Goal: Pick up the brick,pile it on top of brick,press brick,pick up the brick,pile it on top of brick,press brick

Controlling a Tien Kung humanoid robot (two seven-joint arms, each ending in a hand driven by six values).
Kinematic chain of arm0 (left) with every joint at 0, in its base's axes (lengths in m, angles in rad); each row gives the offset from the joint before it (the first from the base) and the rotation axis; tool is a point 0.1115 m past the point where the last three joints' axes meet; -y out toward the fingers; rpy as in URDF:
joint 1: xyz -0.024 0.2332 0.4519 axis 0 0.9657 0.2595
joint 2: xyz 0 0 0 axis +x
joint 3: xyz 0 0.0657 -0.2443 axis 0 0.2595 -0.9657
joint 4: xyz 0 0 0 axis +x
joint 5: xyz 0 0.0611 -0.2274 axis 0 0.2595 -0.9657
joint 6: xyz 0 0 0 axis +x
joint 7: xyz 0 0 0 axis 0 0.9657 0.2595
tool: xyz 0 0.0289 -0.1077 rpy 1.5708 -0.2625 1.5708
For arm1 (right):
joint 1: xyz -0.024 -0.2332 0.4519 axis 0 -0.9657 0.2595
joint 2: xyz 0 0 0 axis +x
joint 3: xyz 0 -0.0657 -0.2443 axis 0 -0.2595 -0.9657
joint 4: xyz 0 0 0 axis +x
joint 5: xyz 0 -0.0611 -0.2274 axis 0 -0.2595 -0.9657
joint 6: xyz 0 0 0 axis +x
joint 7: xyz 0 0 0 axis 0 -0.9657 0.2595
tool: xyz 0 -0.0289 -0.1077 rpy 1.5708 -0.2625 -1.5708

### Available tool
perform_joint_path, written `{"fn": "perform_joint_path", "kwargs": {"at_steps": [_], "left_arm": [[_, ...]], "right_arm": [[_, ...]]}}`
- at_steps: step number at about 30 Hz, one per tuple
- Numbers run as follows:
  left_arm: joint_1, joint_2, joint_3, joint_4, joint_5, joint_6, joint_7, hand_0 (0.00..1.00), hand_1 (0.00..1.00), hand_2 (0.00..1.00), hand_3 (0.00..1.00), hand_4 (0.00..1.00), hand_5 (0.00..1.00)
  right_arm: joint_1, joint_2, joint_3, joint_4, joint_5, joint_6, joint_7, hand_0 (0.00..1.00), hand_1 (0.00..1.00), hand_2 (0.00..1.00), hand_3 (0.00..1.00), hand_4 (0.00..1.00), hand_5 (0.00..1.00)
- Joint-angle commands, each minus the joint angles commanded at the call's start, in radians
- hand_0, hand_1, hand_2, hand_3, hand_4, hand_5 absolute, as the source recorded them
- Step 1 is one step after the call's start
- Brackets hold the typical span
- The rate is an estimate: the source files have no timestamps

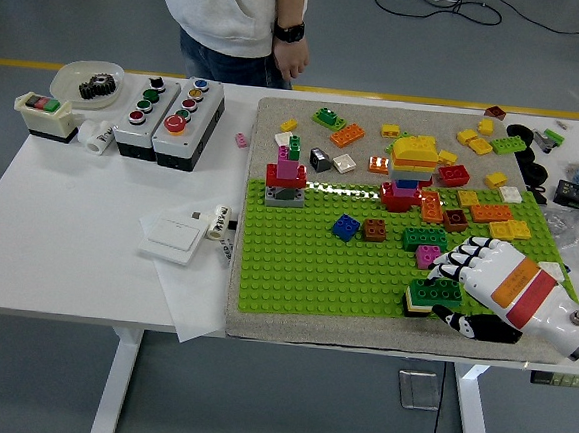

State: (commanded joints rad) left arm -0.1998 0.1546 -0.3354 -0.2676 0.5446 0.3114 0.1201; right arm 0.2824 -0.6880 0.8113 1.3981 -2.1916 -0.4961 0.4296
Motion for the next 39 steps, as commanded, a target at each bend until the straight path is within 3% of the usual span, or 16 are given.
{"fn": "perform_joint_path", "kwargs": {"at_steps": [39], "left_arm": [[0.007, -0.002, -0.002, -0.003, 0.008, -0.004, 0.002, 0.788, 0.787, 0.771, 0.623, 0.681, 0.639]], "right_arm": [[-0.020, 0.026, -0.012, -0.077, -0.002, 0.005, 0.000, 0.501, 0.540, 0.621, 0.582, 0.669, 0.328]]}}
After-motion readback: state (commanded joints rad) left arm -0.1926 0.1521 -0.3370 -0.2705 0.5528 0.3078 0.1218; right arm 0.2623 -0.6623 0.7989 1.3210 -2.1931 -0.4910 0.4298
